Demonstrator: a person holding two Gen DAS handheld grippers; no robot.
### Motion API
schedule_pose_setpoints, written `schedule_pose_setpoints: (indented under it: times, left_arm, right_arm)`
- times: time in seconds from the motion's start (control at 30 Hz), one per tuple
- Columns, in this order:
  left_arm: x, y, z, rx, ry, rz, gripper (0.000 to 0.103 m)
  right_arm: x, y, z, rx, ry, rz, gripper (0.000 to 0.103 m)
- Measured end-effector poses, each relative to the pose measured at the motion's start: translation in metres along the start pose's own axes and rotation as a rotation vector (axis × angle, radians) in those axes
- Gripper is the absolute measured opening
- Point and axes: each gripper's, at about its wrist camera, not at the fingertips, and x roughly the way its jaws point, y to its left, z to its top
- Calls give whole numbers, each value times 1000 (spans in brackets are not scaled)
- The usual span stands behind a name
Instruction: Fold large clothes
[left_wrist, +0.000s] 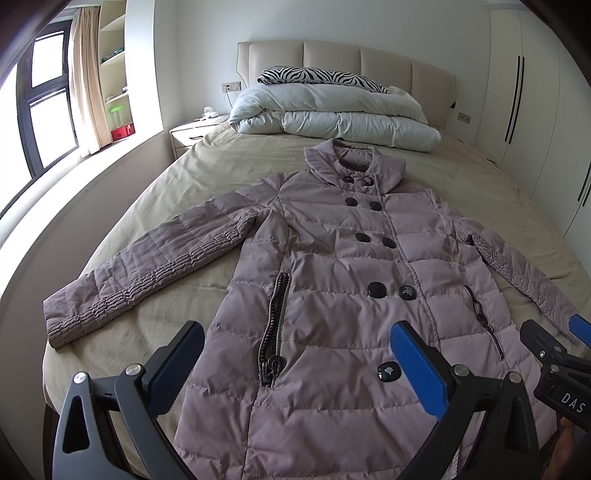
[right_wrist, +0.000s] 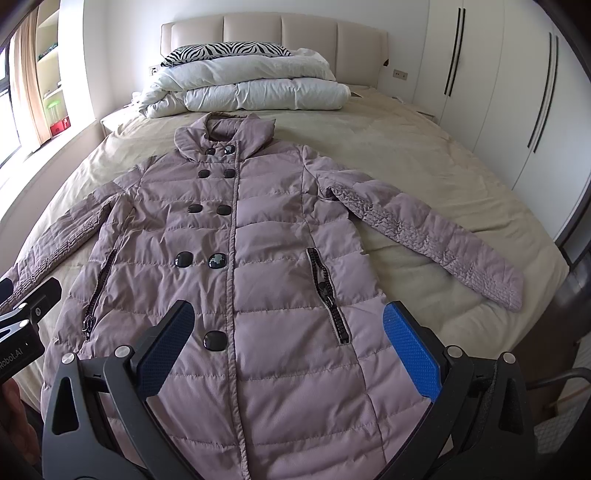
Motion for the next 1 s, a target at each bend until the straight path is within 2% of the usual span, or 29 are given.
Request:
schedule_pose_setpoints:
  times: [0.3,0.5,0.6,0.77,0.8,0.87,1.0]
  left_arm:
    - [7,9,-10,-26,25,-30,103]
    - [28,10,-15,-54,97,-78,103]
    - [40,10,-17,-72,149,-120,103]
    - [56,10,-18,-137,207,-228,103]
    - [57,10,-18,-153,204,-257,103]
    - [60,8,-14,-166,175,-302,103]
    - [59,-9,-7,-116,138,-305,103]
  right_arm:
    - [6,-6,-4,47,12,28,103]
    - [19,-43,-5,155,15,66,103]
    - [30,-90,1,260,-11,71,103]
    - [55,-233,-8,573,-72,38,103]
    - [56,-253,-12,621,-85,38,103]
    - [65,-330,-28,776,-141,42,102]
    - [86,-437,-61,946,-169,156,94]
